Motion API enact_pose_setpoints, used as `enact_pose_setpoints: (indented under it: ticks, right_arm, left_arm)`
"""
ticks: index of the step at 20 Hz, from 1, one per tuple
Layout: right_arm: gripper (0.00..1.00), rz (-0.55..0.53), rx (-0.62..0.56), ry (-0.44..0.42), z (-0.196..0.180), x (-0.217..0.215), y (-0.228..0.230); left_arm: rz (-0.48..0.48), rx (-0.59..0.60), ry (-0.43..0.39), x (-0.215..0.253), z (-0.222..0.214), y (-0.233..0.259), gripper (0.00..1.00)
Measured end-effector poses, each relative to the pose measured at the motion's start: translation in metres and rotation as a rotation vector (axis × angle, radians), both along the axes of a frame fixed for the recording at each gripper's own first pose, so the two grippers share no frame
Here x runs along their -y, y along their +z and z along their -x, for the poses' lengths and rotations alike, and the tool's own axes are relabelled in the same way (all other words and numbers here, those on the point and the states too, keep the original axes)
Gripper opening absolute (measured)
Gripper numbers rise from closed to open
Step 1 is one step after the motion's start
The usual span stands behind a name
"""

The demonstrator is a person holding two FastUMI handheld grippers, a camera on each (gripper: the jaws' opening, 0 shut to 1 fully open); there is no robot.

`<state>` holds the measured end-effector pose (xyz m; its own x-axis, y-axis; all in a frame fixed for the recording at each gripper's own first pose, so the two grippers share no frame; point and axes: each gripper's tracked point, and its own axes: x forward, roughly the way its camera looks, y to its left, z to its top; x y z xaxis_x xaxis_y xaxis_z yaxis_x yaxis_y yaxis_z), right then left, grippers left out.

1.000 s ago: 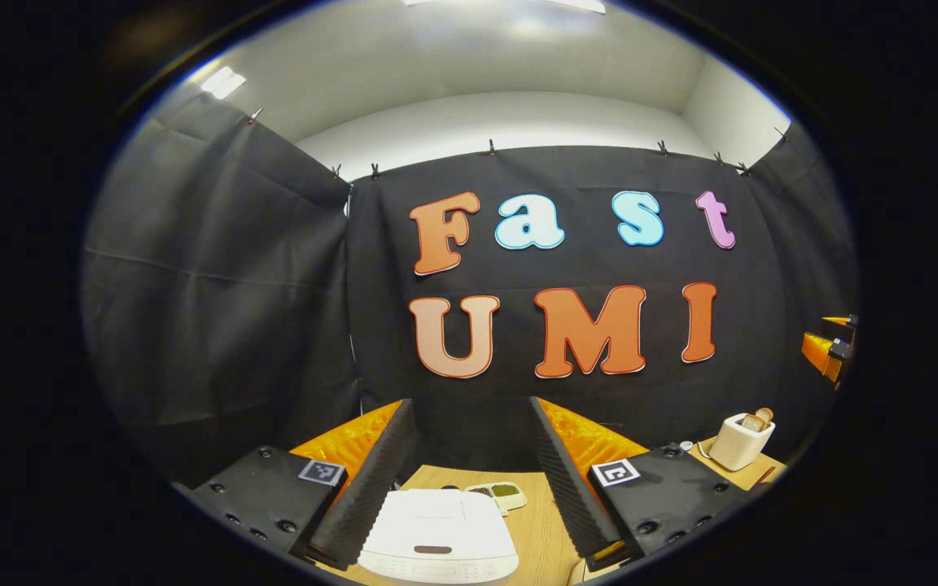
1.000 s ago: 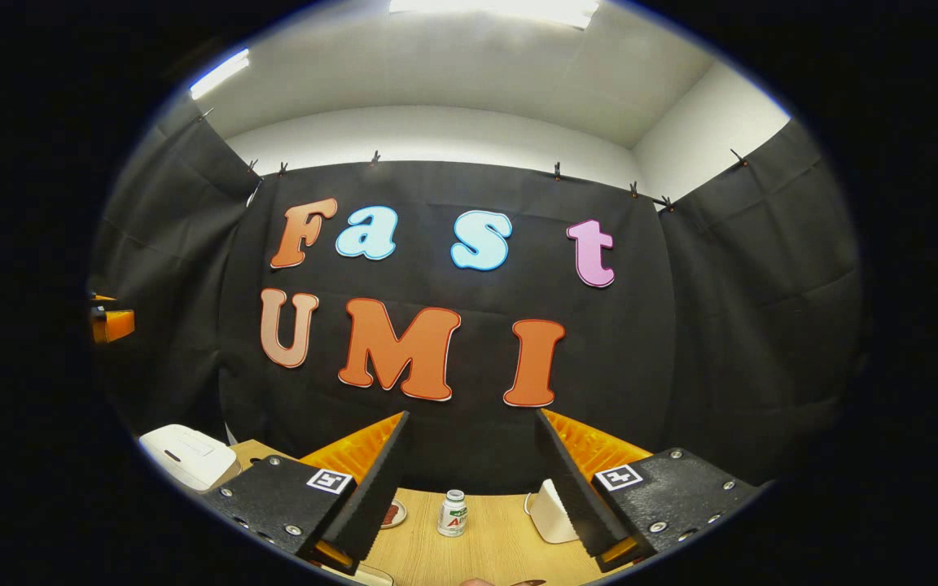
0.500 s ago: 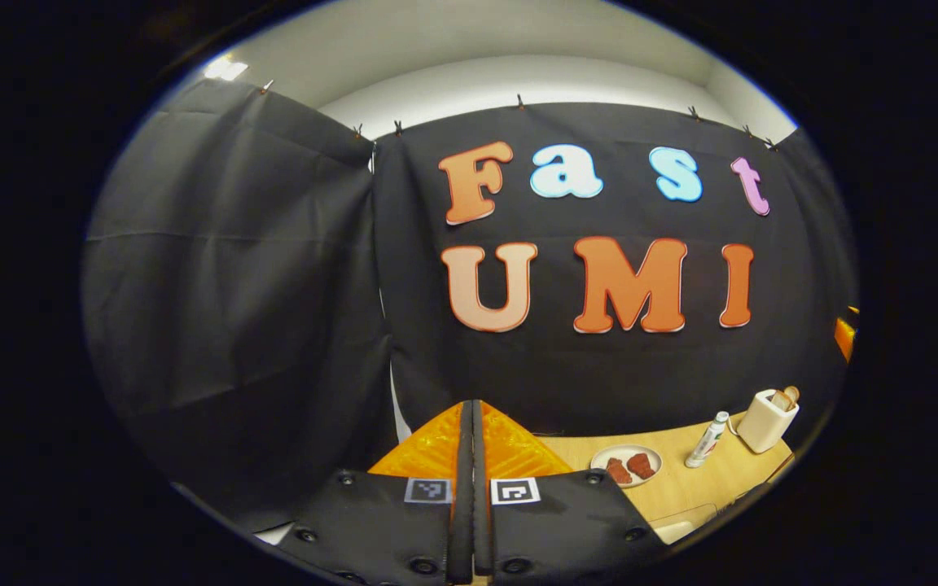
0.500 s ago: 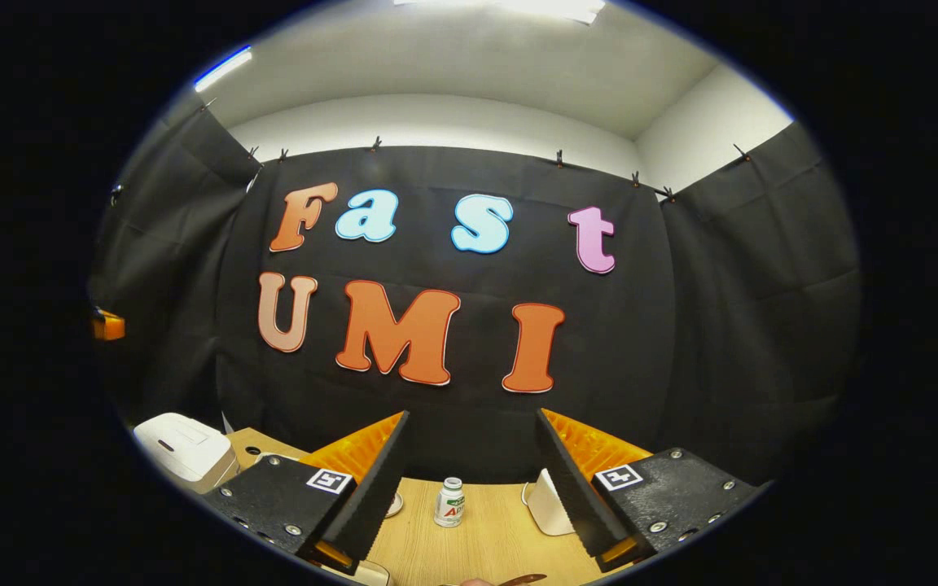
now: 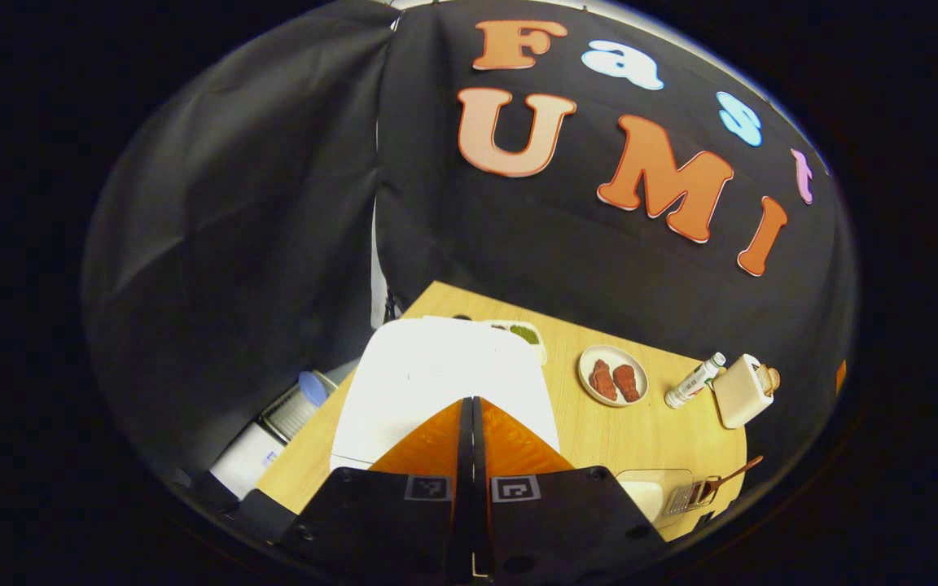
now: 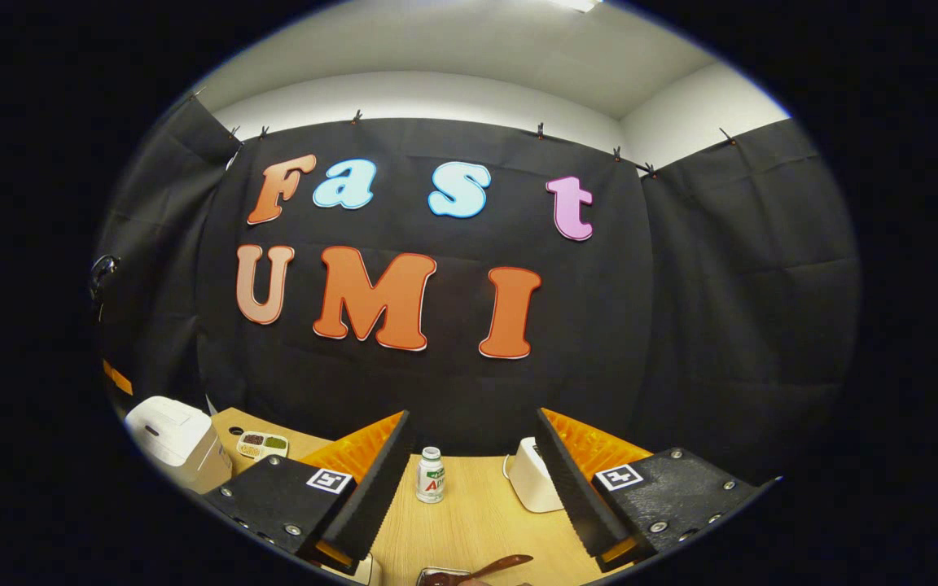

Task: Close the left gripper, press the button to open the rice cooker; take a wooden spoon from the chopstick holder with the right hand, scoop a spoonful of rice and pour it into the rice cooker, then put the wooden spoon back into the chopstick holder.

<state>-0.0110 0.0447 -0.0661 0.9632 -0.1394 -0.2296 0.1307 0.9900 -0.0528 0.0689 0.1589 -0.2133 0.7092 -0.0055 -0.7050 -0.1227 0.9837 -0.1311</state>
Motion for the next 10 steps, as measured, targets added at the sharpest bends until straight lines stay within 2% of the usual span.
enact_pose_setpoints:
  ticks: [6,10]
  right_arm:
    - [0.93,-0.009,-0.097,-0.059,0.022,0.018,-0.039]
    - [0.93,-0.022,-0.142,-0.093,0.034,0.028,-0.057]
  left_arm:
    - [0.056,-0.141,0.002,0.0,-0.002,-0.054,0.06]
    - [0.016,-0.202,-0.038,-0.002,0.001,-0.08,0.05]
